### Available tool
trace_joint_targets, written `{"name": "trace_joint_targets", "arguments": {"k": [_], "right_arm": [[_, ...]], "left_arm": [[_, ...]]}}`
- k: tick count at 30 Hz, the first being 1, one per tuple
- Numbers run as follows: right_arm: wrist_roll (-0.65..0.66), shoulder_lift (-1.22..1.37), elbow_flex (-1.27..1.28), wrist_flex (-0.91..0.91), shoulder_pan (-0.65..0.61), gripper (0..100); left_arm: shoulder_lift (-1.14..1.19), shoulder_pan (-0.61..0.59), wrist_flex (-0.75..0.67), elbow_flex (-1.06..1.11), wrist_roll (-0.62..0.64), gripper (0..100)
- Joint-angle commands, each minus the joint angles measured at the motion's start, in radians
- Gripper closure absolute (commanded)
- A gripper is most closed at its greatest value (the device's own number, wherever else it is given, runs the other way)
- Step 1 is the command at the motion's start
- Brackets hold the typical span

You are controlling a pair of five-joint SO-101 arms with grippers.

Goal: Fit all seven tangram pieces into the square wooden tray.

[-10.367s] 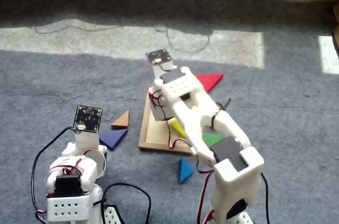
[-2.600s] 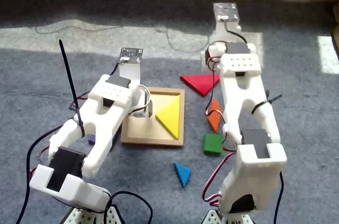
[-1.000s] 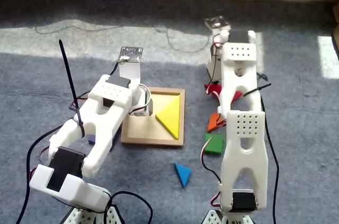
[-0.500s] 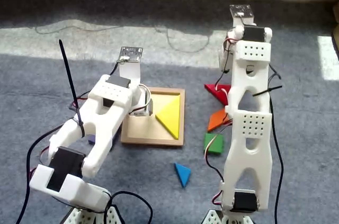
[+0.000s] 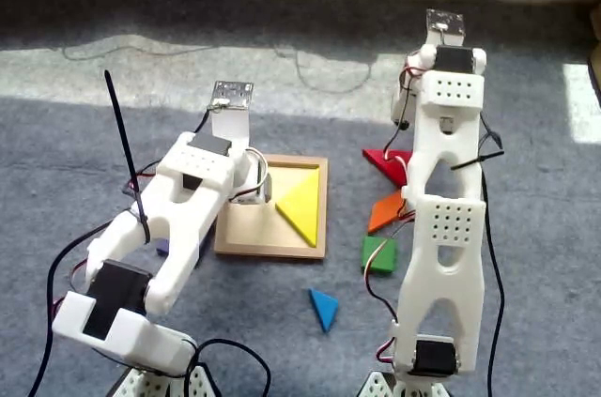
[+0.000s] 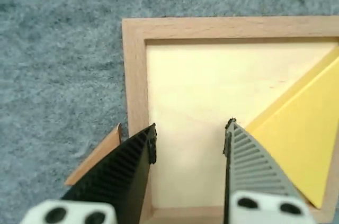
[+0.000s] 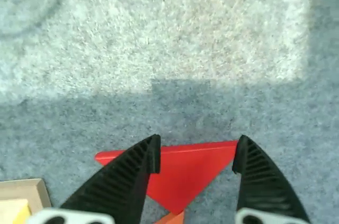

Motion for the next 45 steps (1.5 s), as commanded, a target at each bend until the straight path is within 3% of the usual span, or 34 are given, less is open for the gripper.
{"name": "trace_joint_targets", "arguments": {"k": [1, 12, 22, 28, 45], "right_arm": [[-0.035, -0.216, 0.16, 0.024, 0.005, 77.3], [-0.178, -0.553, 0.579, 0.021, 0.002, 77.3], [-0.373, -0.665, 0.707, 0.018, 0.001, 77.4], [-0.404, -0.693, 0.782, 0.005, -0.022, 77.4], [-0.44, -1.021, 1.448, -0.489, -0.068, 77.5]], "left_arm": [[-0.038, -0.012, -0.017, -0.041, 0.005, 78], [-0.038, -0.01, -0.017, -0.041, 0.003, 78], [-0.038, -0.013, -0.017, -0.041, 0.003, 78], [-0.038, -0.012, -0.017, -0.041, 0.003, 78], [-0.036, -0.007, -0.017, -0.042, 0.003, 78]]}}
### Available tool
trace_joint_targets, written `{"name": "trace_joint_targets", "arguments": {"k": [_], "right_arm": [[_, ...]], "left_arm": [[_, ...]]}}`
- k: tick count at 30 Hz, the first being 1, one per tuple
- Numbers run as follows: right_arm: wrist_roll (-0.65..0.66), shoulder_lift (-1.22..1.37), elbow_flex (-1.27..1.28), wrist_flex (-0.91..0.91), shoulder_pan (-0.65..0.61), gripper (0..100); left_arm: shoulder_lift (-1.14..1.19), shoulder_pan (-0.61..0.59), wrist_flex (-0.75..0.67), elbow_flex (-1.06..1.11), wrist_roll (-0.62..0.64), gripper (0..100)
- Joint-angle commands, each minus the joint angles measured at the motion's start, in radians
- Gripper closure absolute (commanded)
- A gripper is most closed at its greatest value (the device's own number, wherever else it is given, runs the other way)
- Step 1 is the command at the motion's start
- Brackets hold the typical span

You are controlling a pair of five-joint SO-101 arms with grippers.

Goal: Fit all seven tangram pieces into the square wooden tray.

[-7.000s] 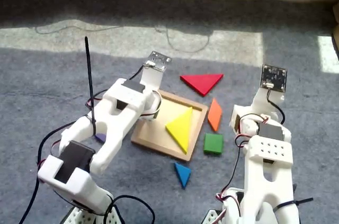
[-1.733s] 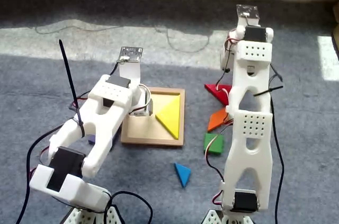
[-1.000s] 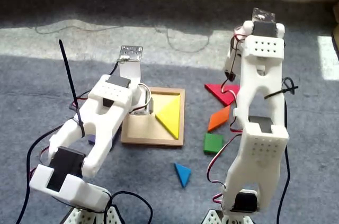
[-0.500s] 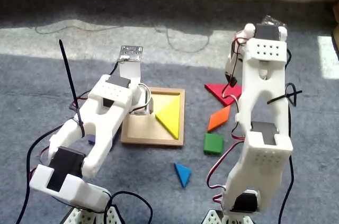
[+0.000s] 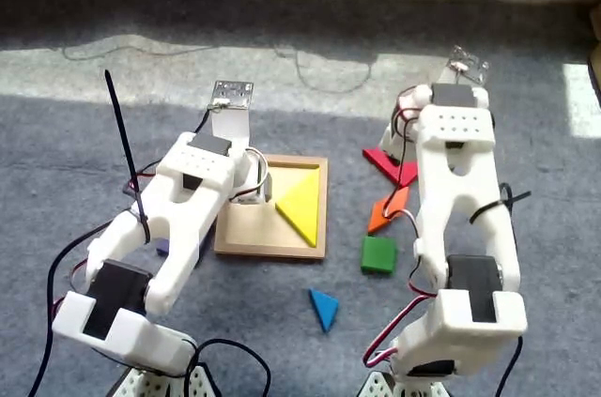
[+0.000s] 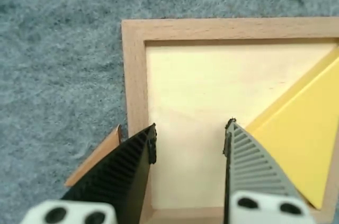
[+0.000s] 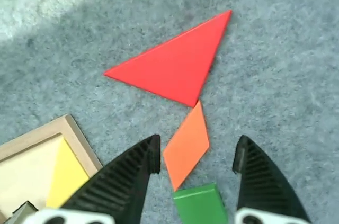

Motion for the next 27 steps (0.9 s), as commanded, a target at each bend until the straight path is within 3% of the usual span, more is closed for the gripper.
{"name": "trace_joint_targets", "arguments": {"k": [1, 6, 10, 13, 18, 27], "right_arm": [[-0.063, -0.073, 0.091, -0.119, -0.004, 77.5], [-0.161, -0.038, 0.101, -0.194, 0.015, 77.4], [-0.321, 0.067, 0.067, -0.232, 0.013, 77.4], [-0.387, 0.139, -0.027, -0.193, 0.013, 77.4], [-0.45, 0.219, -0.157, -0.081, -0.018, 77.4], [-0.468, 0.397, -0.297, -0.076, -0.035, 77.4]], "left_arm": [[-0.036, -0.007, -0.012, -0.042, 0.003, 78], [-0.036, -0.007, -0.012, -0.042, 0.003, 78], [-0.036, -0.007, -0.012, -0.042, 0.003, 78], [-0.036, -0.007, -0.012, -0.042, 0.003, 78], [-0.036, -0.007, -0.012, -0.041, 0.003, 78], [-0.036, -0.007, -0.012, -0.042, 0.003, 78]]}}
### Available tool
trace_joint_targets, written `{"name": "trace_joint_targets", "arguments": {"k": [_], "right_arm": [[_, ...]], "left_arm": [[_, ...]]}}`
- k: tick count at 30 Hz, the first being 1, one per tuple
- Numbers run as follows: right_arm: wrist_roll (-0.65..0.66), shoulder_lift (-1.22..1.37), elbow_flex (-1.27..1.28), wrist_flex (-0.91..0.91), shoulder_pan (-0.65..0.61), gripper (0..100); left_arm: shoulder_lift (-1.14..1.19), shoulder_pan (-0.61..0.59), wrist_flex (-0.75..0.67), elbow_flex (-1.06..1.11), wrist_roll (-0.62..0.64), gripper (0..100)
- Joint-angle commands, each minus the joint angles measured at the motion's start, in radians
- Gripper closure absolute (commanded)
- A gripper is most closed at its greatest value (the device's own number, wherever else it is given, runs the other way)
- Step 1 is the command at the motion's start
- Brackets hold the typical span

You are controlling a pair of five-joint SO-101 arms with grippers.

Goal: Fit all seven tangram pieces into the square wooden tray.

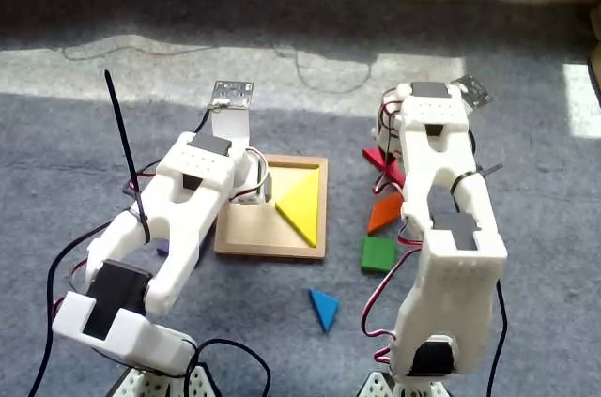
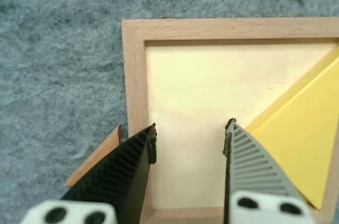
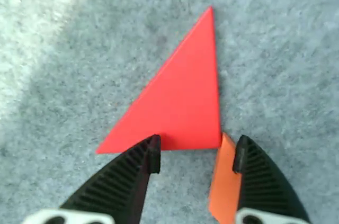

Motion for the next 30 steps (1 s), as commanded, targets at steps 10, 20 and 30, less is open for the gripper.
{"name": "trace_joint_targets", "arguments": {"k": [10, 20, 30], "right_arm": [[-0.006, 0.277, -0.398, 0.041, -0.027, 77.1], [-0.003, 0.291, -0.723, 0.318, -0.025, 77.1], [-0.011, 0.315, -0.812, 0.173, -0.042, 77.0]], "left_arm": [[-0.036, -0.007, -0.014, -0.042, 0.003, 78], [-0.036, -0.007, -0.014, -0.042, 0.003, 78], [-0.036, -0.007, -0.014, -0.042, 0.003, 78]]}}
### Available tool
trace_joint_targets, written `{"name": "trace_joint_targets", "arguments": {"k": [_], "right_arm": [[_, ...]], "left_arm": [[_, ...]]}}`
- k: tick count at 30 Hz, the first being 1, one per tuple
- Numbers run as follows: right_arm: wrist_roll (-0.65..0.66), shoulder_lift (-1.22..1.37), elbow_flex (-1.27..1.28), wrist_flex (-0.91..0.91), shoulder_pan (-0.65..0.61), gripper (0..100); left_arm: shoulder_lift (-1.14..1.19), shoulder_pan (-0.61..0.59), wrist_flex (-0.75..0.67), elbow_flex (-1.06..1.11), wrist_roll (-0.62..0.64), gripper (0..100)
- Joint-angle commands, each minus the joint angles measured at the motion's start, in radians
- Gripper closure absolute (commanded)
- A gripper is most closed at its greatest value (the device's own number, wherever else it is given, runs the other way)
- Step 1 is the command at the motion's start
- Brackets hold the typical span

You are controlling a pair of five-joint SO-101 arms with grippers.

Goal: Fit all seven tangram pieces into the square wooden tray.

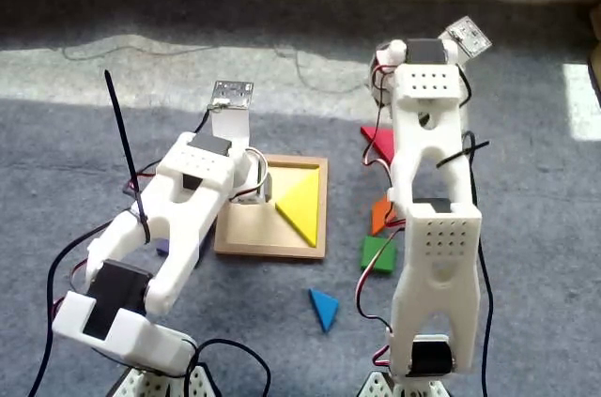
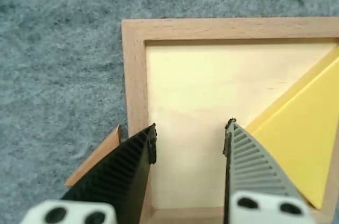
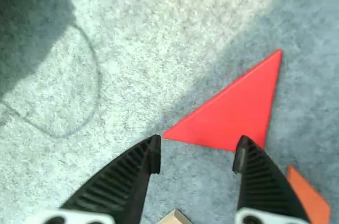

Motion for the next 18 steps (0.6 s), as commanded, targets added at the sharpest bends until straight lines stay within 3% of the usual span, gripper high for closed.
{"name": "trace_joint_targets", "arguments": {"k": [1, 5, 11, 18], "right_arm": [[-0.009, 0.004, -0.019, -0.079, -0.005, 76.8], [-0.031, 0.03, -0.019, -0.077, -0.016, 68.4], [-0.209, 0.039, -0.015, -0.079, -0.025, 50.7], [-0.259, 0.113, -0.019, -0.091, -0.033, 49.0]], "left_arm": [[-0.036, -0.005, -0.014, -0.044, 0.003, 78], [-0.036, -0.005, -0.014, -0.044, 0.003, 78], [-0.036, -0.005, -0.014, -0.044, 0.003, 78], [-0.036, -0.005, -0.014, -0.044, 0.003, 78]]}}
